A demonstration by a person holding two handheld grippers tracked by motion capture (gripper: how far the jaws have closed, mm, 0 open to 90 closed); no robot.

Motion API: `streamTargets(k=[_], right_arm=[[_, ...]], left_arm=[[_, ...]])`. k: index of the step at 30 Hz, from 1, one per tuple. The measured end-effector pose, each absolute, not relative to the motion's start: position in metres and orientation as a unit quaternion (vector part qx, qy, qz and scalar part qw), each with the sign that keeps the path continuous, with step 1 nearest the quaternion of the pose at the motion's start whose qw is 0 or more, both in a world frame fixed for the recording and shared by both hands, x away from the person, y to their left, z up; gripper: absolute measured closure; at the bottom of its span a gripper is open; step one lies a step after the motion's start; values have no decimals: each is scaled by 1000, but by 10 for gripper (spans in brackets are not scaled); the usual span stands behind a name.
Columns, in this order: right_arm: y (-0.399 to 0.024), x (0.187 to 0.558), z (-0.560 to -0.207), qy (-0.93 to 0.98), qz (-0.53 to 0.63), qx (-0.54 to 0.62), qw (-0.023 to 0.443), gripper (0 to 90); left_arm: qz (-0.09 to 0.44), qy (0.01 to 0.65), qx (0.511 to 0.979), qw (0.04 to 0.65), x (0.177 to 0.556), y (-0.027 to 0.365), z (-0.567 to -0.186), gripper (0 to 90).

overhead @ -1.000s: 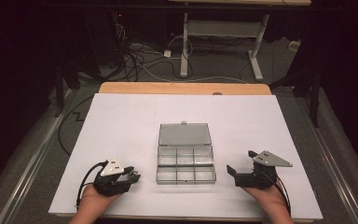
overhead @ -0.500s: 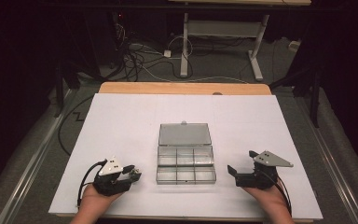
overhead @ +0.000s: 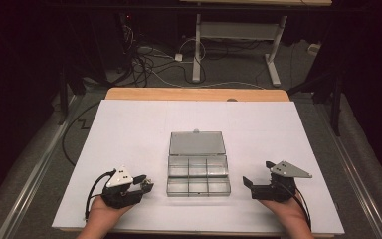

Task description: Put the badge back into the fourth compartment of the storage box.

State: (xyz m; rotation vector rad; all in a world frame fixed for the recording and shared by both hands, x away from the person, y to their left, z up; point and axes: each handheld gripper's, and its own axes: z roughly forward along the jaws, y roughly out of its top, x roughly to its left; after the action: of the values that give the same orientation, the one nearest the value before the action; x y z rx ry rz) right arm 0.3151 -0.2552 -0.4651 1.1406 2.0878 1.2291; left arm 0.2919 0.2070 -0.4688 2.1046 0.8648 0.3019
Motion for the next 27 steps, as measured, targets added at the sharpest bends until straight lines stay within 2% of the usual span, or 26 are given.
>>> streamTargets(k=[27], right_arm=[[-255,316,-465,759,448,411,232,3]], left_arm=[[116,328,821,452,292,188,-452,554]])
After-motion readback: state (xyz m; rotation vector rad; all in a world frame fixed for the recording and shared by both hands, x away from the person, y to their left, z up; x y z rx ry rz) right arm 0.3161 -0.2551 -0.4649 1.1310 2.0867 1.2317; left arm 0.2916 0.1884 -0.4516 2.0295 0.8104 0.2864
